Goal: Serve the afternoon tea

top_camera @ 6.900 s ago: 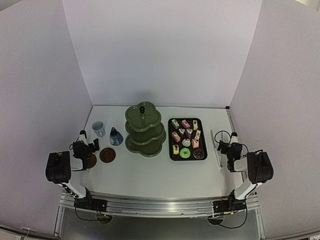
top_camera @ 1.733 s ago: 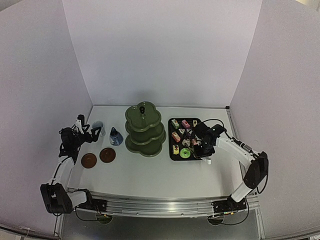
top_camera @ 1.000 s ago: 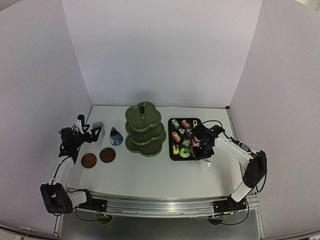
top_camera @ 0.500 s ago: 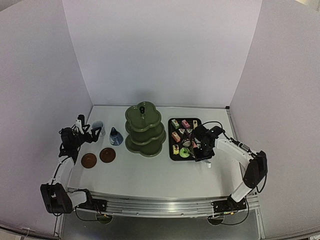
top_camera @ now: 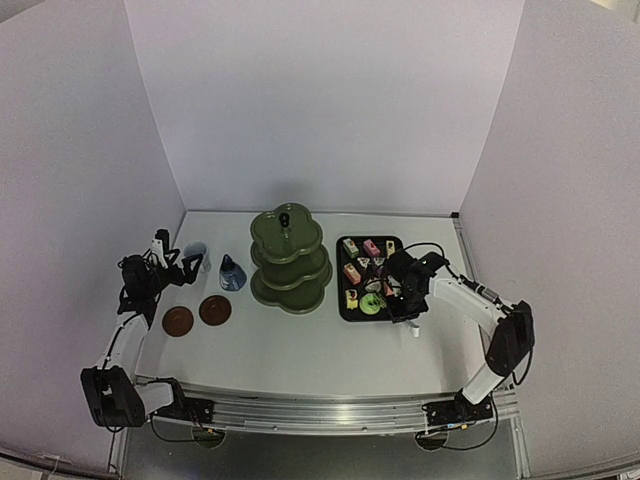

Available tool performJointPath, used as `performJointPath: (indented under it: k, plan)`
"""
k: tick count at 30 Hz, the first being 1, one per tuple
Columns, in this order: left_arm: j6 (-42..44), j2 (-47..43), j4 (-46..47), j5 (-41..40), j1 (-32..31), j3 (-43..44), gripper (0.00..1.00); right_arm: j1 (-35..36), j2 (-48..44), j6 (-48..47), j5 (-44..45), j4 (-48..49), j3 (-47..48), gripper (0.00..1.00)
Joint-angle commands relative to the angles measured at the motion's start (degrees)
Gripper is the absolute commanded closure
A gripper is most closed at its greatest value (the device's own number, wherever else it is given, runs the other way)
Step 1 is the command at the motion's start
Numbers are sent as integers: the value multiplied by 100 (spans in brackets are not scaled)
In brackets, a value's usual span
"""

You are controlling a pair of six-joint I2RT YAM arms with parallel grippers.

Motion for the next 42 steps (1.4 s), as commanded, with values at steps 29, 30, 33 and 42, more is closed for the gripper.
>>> performJointPath:
  k: [29, 30, 33, 42]
  plan:
    - [-570, -64, 695, -827, -19, -175, 0, -182, 505, -411, 666, 205, 2587, 100]
    - [-629, -51, 702, -907, -19, -159, 0, -294, 753, -437, 652, 310, 2807, 100]
    - [-722, -48, 551, -988, -23, -104, 0, -633, 1446, -528, 584, 656, 3339, 100]
    - [-1165, -219, 395, -989, -15, -672, 0, -839, 2771, -1264, -38, 1609, 4387, 100]
